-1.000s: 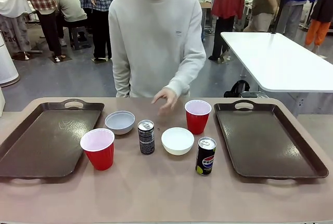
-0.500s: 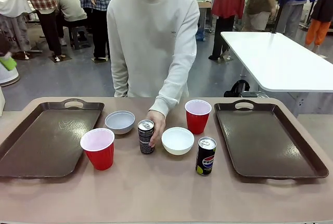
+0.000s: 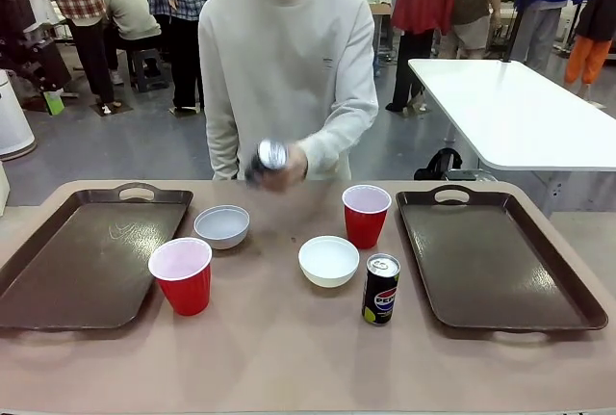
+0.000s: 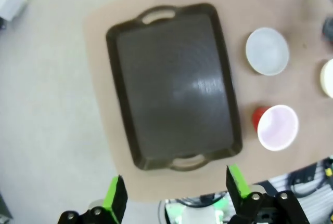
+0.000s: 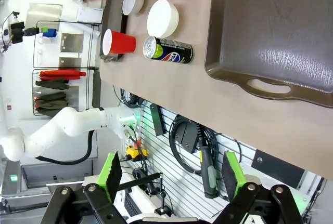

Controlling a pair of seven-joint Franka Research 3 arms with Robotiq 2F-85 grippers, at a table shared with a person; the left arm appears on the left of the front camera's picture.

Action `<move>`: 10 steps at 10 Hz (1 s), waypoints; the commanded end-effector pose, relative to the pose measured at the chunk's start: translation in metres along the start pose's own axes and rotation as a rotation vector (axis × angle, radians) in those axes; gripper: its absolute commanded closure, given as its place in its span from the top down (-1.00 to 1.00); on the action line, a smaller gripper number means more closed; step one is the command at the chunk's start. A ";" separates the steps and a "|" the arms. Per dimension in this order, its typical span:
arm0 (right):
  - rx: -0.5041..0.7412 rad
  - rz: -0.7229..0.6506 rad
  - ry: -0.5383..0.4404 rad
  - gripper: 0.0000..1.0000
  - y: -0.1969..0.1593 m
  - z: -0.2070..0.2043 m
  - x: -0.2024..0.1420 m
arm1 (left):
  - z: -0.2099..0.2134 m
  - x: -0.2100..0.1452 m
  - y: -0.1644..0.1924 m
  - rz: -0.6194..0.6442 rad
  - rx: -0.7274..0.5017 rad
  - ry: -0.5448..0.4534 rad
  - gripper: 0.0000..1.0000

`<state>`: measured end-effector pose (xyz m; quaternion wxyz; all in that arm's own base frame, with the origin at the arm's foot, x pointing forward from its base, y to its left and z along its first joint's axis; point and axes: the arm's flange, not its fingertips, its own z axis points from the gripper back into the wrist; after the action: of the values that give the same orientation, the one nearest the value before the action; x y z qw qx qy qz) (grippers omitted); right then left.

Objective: Prepare tableware on both trays.
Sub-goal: Pick up a Picnic Bowl from the table and place it on a Handle tray.

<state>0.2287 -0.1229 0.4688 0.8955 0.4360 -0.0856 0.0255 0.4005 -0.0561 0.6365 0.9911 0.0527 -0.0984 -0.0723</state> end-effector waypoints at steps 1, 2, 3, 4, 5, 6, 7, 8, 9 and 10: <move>0.025 -0.001 -0.004 1.00 0.001 0.000 0.001 | 0.005 -0.025 -0.004 0.001 0.026 -0.024 1.00; 0.025 -0.001 -0.004 1.00 0.001 0.000 0.001 | 0.000 0.000 0.000 0.000 0.000 0.000 1.00; 0.025 -0.001 -0.004 1.00 0.001 0.000 0.001 | -0.040 0.015 -0.001 0.004 -0.083 0.038 1.00; 0.025 -0.001 -0.004 1.00 0.001 0.000 0.001 | -0.074 0.041 -0.005 -0.026 -0.176 0.081 1.00; 0.025 -0.001 -0.004 1.00 0.001 0.000 0.001 | -0.105 0.062 -0.014 -0.047 -0.223 0.117 1.00; 0.025 -0.001 -0.004 1.00 0.001 0.000 0.001 | -0.130 0.078 -0.022 -0.057 -0.174 0.123 1.00; 0.025 -0.001 -0.004 1.00 0.001 0.000 0.001 | -0.152 0.100 -0.028 -0.064 -0.190 0.121 1.00; 0.025 -0.001 -0.004 1.00 0.001 0.000 0.001 | -0.167 0.117 -0.041 -0.070 -0.185 0.100 1.00; 0.025 -0.001 -0.004 1.00 0.001 0.000 0.001 | -0.183 0.130 -0.057 -0.076 -0.127 0.067 1.00; 0.025 -0.001 -0.004 1.00 0.001 0.000 0.001 | -0.191 0.142 -0.063 -0.062 -0.134 0.058 1.00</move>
<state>0.2286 -0.1233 0.4684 0.8956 0.4362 -0.0845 0.0241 0.5583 -0.1159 0.4624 0.9916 -0.0219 -0.0501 -0.1171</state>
